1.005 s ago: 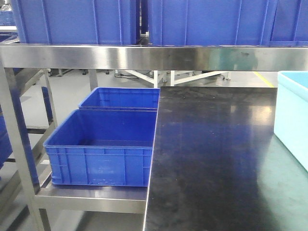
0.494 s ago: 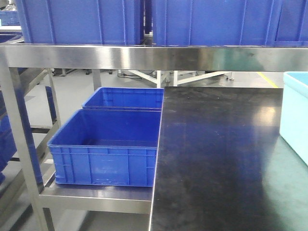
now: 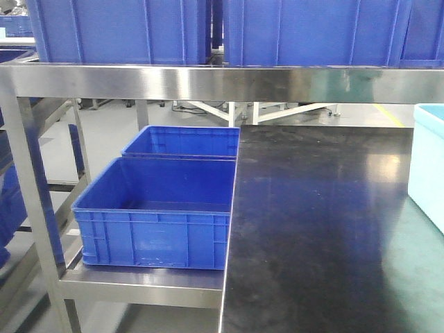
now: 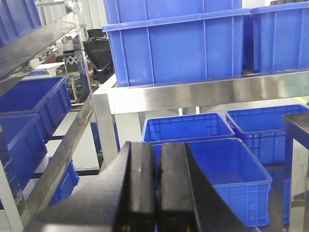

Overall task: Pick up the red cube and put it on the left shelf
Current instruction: 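Open the right gripper and lower it around the red cube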

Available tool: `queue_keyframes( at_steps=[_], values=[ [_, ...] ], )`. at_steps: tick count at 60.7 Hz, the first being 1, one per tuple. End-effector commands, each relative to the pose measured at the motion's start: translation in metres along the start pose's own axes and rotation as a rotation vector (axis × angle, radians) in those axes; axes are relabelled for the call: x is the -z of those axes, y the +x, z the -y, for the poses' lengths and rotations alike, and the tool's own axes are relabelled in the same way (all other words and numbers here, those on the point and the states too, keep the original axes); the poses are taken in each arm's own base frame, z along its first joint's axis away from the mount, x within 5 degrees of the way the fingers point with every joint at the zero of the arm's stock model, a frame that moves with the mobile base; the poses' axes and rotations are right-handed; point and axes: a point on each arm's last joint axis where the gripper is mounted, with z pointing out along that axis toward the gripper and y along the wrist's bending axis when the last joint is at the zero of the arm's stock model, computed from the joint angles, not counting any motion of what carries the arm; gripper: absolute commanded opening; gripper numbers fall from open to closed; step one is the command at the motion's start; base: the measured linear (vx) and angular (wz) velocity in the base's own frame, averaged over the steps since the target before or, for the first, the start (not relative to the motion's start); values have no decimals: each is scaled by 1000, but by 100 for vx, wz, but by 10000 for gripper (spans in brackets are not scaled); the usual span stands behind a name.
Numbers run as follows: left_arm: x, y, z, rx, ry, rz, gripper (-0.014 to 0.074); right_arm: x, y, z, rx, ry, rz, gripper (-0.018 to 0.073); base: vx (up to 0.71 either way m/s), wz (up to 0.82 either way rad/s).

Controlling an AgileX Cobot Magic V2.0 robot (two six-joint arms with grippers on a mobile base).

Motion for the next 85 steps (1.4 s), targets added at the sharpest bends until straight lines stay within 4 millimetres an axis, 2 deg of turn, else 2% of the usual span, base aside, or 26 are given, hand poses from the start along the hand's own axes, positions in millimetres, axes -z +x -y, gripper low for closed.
queue_keyframes(
  at_steps=[1,12,43,58,85],
  values=[
    [-1,0,0,1,-4,53,106,3,-10,6,-2,23,60,571,0,0],
    [-1,0,0,1,-4,53,106,-2,-9,14,-30,46,38,571,0,0],
    [-1,0,0,1,-4,53,106,-21,-7,12,-39,34,-51,571,0,0],
    [-1,0,0,1,-4,53,106,-28,2,10,-46,26,-94,571,0,0],
    [-1,0,0,1,-4,53,106,-37,11,7,-55,7,-61,571,0,0]
  ],
)
